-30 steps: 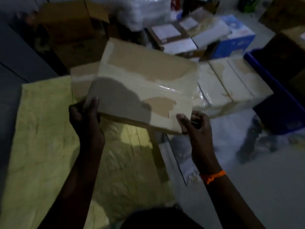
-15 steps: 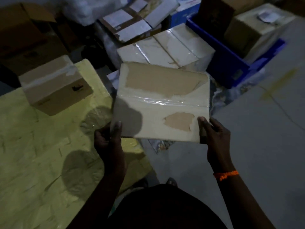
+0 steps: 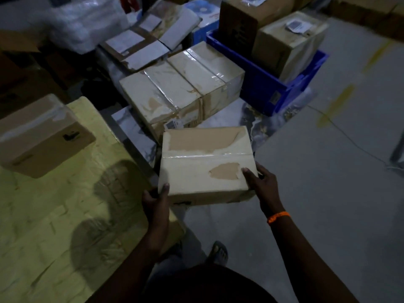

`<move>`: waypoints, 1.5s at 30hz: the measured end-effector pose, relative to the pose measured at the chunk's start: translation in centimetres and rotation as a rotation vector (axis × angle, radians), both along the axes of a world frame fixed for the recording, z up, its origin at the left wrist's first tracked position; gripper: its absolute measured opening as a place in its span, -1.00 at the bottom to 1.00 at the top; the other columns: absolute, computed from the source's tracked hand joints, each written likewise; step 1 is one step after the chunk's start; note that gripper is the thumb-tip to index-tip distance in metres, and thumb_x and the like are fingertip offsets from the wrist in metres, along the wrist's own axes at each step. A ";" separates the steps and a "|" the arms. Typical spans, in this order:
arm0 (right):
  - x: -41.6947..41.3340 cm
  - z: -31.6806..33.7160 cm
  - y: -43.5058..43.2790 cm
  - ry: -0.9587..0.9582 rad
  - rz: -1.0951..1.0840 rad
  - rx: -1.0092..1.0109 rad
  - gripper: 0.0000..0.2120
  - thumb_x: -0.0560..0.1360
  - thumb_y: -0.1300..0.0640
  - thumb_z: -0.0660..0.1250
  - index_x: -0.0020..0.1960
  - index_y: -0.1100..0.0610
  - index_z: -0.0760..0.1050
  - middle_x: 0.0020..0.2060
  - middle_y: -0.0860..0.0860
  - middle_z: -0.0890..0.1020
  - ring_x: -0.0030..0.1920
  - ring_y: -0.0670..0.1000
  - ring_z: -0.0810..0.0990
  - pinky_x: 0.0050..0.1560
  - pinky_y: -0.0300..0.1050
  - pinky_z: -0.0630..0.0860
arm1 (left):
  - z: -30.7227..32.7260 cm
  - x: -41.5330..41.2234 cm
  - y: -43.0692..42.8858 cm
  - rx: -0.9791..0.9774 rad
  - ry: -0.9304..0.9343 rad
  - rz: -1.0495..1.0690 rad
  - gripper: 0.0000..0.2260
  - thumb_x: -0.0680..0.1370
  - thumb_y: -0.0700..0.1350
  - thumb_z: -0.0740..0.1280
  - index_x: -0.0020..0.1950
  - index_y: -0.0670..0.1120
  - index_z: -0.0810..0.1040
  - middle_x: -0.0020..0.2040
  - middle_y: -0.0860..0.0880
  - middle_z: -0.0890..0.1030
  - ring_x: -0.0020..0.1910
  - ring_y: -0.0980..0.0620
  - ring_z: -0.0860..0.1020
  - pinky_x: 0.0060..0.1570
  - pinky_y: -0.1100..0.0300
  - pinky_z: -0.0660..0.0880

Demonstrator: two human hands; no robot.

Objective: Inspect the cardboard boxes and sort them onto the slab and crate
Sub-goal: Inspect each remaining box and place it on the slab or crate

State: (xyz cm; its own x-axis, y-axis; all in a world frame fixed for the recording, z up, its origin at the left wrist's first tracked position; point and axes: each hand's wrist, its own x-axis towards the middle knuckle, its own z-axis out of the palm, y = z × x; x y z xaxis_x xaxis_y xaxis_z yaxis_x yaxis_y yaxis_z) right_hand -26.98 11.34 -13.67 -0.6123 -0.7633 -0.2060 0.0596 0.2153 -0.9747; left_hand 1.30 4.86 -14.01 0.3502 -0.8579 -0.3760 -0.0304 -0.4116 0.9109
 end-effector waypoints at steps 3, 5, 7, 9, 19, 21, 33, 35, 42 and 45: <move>0.9 -1.0 0.3 -0.011 -0.009 0.023 -0.63 0.53 0.11 0.53 0.33 0.04 0.65 0.11 -0.04 0.74 0.13 0.02 0.72 0.03 -0.04 0.67 | -1.2 1.4 -0.9 0.049 -0.040 -0.071 -0.70 0.38 0.13 0.56 -0.08 0.05 0.52 -0.03 -0.07 0.66 0.00 -0.18 0.65 0.06 -0.31 0.59; 1.3 -1.4 0.1 0.005 -0.025 0.037 -0.62 0.53 0.07 0.54 0.33 -0.01 0.64 0.12 -0.09 0.74 0.14 -0.01 0.70 0.07 0.00 0.65 | -0.8 2.1 -1.5 0.085 -0.044 -0.136 -0.76 0.45 0.02 0.56 -0.07 0.05 0.52 -0.02 -0.07 0.65 0.02 -0.18 0.64 0.09 -0.27 0.59; 1.5 -1.6 -0.3 0.033 -0.059 0.064 -0.63 0.52 0.04 0.54 0.31 -0.01 0.64 0.13 -0.09 0.73 0.15 -0.02 0.70 0.08 0.03 0.66 | 0.5 2.6 -2.3 0.108 -0.062 -0.201 -0.77 0.45 -0.03 0.57 -0.06 0.01 0.54 -0.01 -0.10 0.65 0.02 -0.22 0.63 0.09 -0.12 0.59; 1.6 -1.7 -0.6 0.086 -0.092 0.113 -0.63 0.51 0.01 0.55 0.29 0.04 0.63 0.14 -0.04 0.72 0.13 -0.02 0.68 0.08 0.07 0.66 | 1.3 3.0 -3.3 0.140 -0.099 -0.266 -0.73 0.46 -0.10 0.56 0.06 -0.13 0.57 0.06 -0.16 0.64 0.05 -0.21 0.62 0.03 0.04 0.53; -3.1 1.9 -9.6 0.313 0.021 0.314 -0.47 0.53 -0.08 0.50 0.33 0.25 0.53 0.18 0.23 0.63 0.19 0.21 0.60 0.23 0.21 0.55 | 6.6 -0.2 -14.1 0.033 -0.191 -0.647 -0.63 0.58 -0.10 0.42 0.37 -0.16 0.52 0.22 -0.14 0.64 0.11 -0.09 0.62 0.11 0.00 0.57; -3.2 2.5 -11.1 0.293 0.054 0.350 -0.58 0.56 -0.11 0.46 0.05 0.28 0.56 -0.10 0.25 0.61 -0.02 0.23 0.59 0.01 0.13 0.54 | 6.9 -1.2 -14.9 0.093 -0.160 -0.716 -0.65 0.58 -0.07 0.42 0.34 -0.14 0.55 0.18 -0.10 0.65 0.10 -0.08 0.62 0.13 0.03 0.56; -1.3 5.8 -9.2 0.143 -0.075 0.123 -0.64 0.56 -0.21 0.42 0.13 0.07 0.57 -0.01 0.08 0.65 -0.01 0.07 0.62 -0.09 -0.04 0.50 | 8.3 -2.2 -14.1 0.034 0.048 -0.480 -0.82 0.57 -0.04 0.44 0.09 -0.01 0.49 0.01 -0.05 0.64 -0.12 0.07 0.58 -0.22 0.15 0.50; -1.0 7.5 -8.4 0.107 -0.177 0.030 -0.71 0.60 -0.18 0.36 0.10 0.03 0.52 0.01 0.08 0.62 -0.04 0.03 0.58 -0.07 -0.03 0.48 | 9.2 -2.4 -14.2 -0.033 0.130 -0.441 -0.79 0.57 0.10 0.41 0.11 0.03 0.54 0.08 -0.03 0.67 0.01 -0.02 0.63 0.01 -0.04 0.60; 1.5 7.7 -4.4 -0.050 -0.322 -0.139 -0.48 0.45 -0.48 0.32 0.08 -0.05 0.51 0.15 0.06 0.63 0.21 0.11 0.61 0.21 0.14 0.58 | 9.3 -1.1 -12.2 -0.196 0.203 -0.383 -0.56 0.45 0.41 0.34 0.21 0.20 0.60 0.16 0.01 0.69 0.18 -0.10 0.63 0.19 -0.23 0.56; 3.6 6.2 -2.6 -0.053 -0.340 -0.124 -0.55 0.48 -0.38 0.37 0.15 -0.06 0.55 0.16 -0.01 0.65 0.22 0.03 0.62 0.19 0.06 0.59 | 8.4 -0.1 -10.4 -0.258 0.011 -0.390 -0.86 0.56 0.15 0.41 0.04 0.15 0.57 -0.01 0.05 0.68 0.04 -0.02 0.65 0.01 -0.05 0.63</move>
State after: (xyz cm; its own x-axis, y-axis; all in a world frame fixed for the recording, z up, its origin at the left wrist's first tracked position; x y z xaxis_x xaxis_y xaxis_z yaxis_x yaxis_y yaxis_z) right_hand -23.39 8.75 -7.44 -0.8266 -0.5388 -0.1629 0.1584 0.0550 -0.9858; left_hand 1.23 -5.59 -5.57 -0.0196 -0.9907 -0.1349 -0.1280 -0.1313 0.9830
